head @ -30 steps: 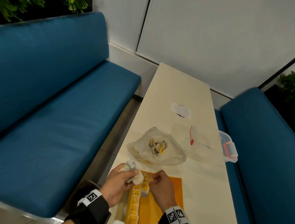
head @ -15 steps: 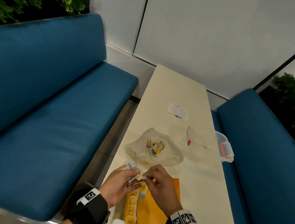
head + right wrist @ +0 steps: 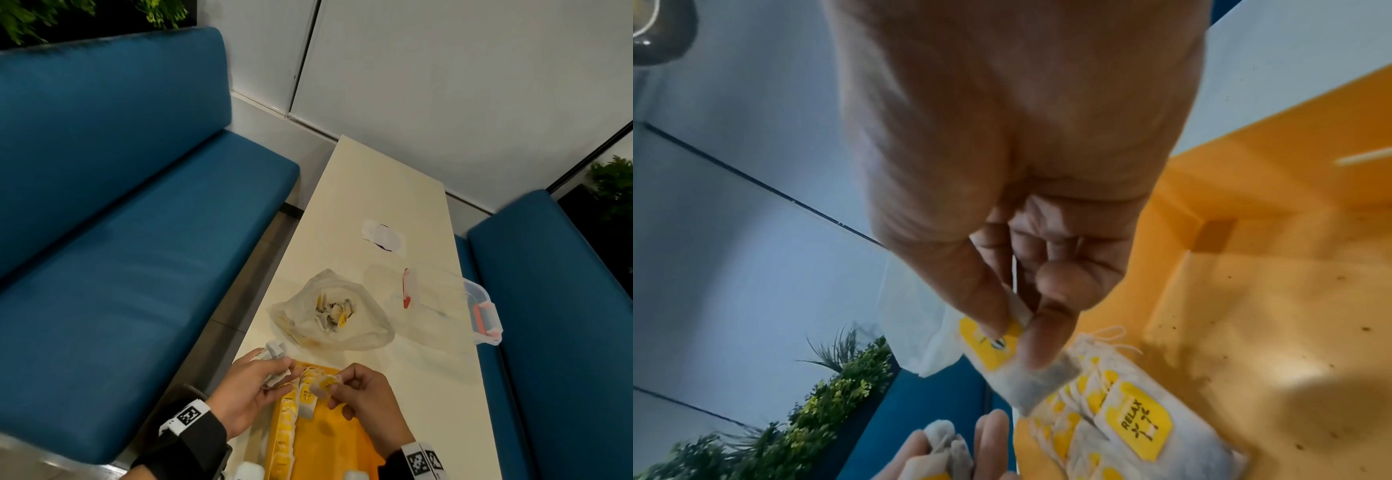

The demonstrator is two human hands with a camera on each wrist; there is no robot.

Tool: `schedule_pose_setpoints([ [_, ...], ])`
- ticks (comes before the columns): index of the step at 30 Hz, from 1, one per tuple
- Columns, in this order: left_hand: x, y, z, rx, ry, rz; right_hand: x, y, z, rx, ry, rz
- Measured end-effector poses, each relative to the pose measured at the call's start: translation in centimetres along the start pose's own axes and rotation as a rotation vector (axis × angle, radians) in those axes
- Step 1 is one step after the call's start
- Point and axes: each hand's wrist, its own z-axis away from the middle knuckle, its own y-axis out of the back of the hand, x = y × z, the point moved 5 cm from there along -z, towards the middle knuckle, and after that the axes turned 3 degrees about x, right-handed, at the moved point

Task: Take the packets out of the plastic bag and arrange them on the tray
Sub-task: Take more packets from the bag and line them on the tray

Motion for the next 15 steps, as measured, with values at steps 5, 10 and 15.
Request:
schedule_pose_setpoints([
  [5, -0.3, 0.3, -0.1, 0.014, -0.005, -0.034, 1.3, -0.3, -0.4, -0.008, -0.061, -0.003],
  [10, -0.1, 0.2, -0.5, 0.013, -0.016, -0.085, 4.0, -1.4, -1.1, -0.058, -0.159, 0.186],
  [15, 0.1, 0.2, -0.5, 0.019, -0.024, -0.117, 5.8, -2.8, -1.8, -0.051, -0.255, 0.265],
])
